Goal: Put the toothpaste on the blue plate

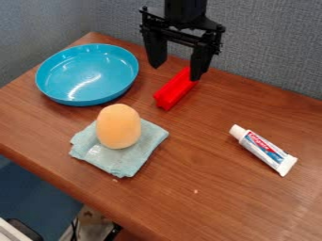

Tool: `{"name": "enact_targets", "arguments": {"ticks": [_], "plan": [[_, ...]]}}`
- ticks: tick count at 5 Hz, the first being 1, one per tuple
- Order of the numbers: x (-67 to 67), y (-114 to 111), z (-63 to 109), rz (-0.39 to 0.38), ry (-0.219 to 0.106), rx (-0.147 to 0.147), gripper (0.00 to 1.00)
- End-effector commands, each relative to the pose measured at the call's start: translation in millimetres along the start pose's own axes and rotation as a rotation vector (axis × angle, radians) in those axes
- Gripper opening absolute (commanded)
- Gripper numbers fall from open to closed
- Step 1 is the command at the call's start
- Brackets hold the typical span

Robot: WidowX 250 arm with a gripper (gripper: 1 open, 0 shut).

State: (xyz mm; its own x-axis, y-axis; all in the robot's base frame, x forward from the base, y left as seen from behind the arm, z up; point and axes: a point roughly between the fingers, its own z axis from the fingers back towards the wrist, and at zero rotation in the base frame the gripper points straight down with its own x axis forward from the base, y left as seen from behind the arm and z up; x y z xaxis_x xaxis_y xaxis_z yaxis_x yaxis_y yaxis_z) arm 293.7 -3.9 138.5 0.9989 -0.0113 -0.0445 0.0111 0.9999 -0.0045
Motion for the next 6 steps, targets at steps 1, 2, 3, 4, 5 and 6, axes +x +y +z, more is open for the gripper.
{"name": "enact_targets", "arguments": {"ticks": [1,2,3,4,5,6], "plan": [[-2.4,0.8,-7.3,-0.003,0.021,0.003,1.00],[-15.4,7.2,-15.0,-0.051,0.037,0.020,1.00],[-31.3,17.7,-19.3,-0.115,0.047,0.044,1.00],[-45.2,31.2,-20.5,-0.153,0.044,0.080,1.00],[-54.1,41.3,-24.1,-0.173,0.047,0.110,1.00],[-59.4,46.4,-29.4,-0.172,0.043,0.131,1.00]]}}
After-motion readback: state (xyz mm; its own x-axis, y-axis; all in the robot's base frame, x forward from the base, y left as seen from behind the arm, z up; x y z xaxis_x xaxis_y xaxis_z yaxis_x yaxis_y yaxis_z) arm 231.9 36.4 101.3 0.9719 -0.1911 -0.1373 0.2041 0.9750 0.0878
